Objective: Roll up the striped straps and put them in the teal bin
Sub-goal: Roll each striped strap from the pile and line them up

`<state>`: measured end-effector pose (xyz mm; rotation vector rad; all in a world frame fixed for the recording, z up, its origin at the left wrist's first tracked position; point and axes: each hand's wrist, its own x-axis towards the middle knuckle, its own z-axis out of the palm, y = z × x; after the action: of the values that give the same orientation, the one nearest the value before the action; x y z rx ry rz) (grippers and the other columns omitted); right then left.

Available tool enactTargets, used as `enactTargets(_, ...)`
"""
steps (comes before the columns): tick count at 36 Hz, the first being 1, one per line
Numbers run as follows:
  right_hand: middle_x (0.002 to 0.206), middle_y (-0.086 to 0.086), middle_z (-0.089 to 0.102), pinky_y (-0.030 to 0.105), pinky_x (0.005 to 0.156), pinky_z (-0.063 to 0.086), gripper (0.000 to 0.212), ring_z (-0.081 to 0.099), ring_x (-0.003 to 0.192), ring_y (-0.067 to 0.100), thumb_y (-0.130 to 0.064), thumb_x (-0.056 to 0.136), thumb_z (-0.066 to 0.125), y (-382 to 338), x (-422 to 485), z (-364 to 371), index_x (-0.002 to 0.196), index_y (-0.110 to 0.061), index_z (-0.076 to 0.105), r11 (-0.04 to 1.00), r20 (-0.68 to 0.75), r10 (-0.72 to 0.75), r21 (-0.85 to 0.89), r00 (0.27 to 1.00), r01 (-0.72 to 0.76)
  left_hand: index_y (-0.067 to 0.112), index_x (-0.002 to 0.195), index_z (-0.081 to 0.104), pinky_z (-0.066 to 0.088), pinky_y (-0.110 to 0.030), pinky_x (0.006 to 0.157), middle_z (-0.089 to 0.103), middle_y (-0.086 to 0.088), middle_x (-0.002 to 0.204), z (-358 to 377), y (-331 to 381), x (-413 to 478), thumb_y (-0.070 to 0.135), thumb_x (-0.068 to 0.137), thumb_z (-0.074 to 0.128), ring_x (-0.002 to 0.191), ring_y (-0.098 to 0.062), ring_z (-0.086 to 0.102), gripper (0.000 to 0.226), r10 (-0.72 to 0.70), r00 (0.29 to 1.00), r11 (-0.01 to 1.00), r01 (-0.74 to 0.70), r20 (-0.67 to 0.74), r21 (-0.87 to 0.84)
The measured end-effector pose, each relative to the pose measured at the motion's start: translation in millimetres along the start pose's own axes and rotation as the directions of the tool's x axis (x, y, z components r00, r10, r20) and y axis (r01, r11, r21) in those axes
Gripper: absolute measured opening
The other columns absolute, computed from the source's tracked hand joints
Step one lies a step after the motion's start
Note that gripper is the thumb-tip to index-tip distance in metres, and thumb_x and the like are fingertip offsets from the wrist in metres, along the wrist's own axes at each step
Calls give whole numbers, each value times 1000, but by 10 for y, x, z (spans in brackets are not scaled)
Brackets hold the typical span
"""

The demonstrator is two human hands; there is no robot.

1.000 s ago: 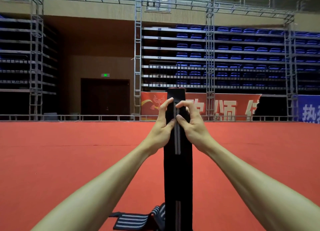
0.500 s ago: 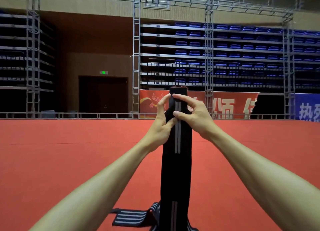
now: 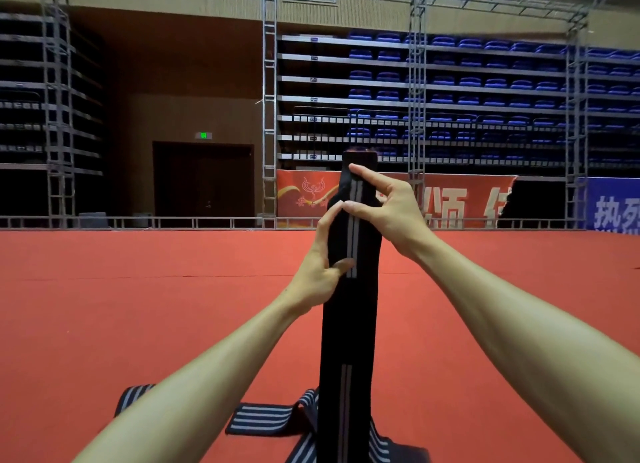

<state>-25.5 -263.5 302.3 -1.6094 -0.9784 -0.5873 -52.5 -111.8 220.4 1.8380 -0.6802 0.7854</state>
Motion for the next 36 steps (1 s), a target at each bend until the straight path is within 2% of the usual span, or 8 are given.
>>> enactTargets(4,125,-9,58,-1,83,38,73,53,113,-1,-1,81,78,32,11,38,145,-22,49,996,60,-8,-89,998,13,49,150,19,34,-46,118,22,10,160,12,-18,1,-10,92,56,147,-12,28,91,-14,1000,1000,14,-18,-5)
enactTargets(8,131,-6,60,16,101,42,72,53,123,8,2,79,77,49,68,59,142,-23,54,998,-8,6,-66,1000,-7,39,153,17,32,-41,119,24,11,159,45,-43,-37,-9,91,59,146,-7,28,89,-23,1000,1000,23,-9,-8)
enactTargets(14,140,1,58,30,108,46,72,53,127,9,11,78,73,14,113,51,141,-18,54,1000,-49,11,6,999,-10,43,150,15,34,-40,118,30,21,150,70,-182,-170,-7,89,64,141,-3,35,93,-85,989,996,85,118,0)
enactTargets(20,141,2,57,38,110,45,71,49,133,12,13,78,72,40,170,71,139,-19,56,999,-42,31,35,999,-29,42,150,16,29,-38,120,28,10,158,70,-241,-234,-3,87,70,144,-4,31,95,-79,992,997,80,103,-7)
enactTargets(25,142,1,57,10,105,39,71,46,135,11,13,78,72,2,196,77,140,-17,55,999,-57,21,29,998,-20,53,149,12,26,-47,121,22,7,162,89,-351,-350,2,86,73,148,-11,26,102,-104,983,994,97,148,54)
enactTargets(30,140,-7,57,44,118,35,72,48,135,13,11,75,74,-45,245,44,137,-22,58,996,-76,61,62,995,-57,62,146,8,23,-41,123,17,21,161,157,-522,-583,-2,86,71,148,-1,20,108,-154,972,986,141,177,87)
enactTargets(32,140,-6,58,44,119,32,72,48,135,13,11,75,75,-79,239,47,137,-21,58,996,-72,70,60,995,-66,61,146,7,22,-35,122,15,34,154,184,-550,-631,-2,86,72,145,9,19,109,-165,972,985,154,165,76)
enactTargets(36,141,-4,57,38,120,28,72,47,135,10,11,76,75,-103,231,47,138,-21,57,996,-71,70,63,995,-66,64,146,0,20,-37,123,6,25,162,238,-588,-709,4,83,77,150,-3,14,116,-194,967,979,179,167,99)
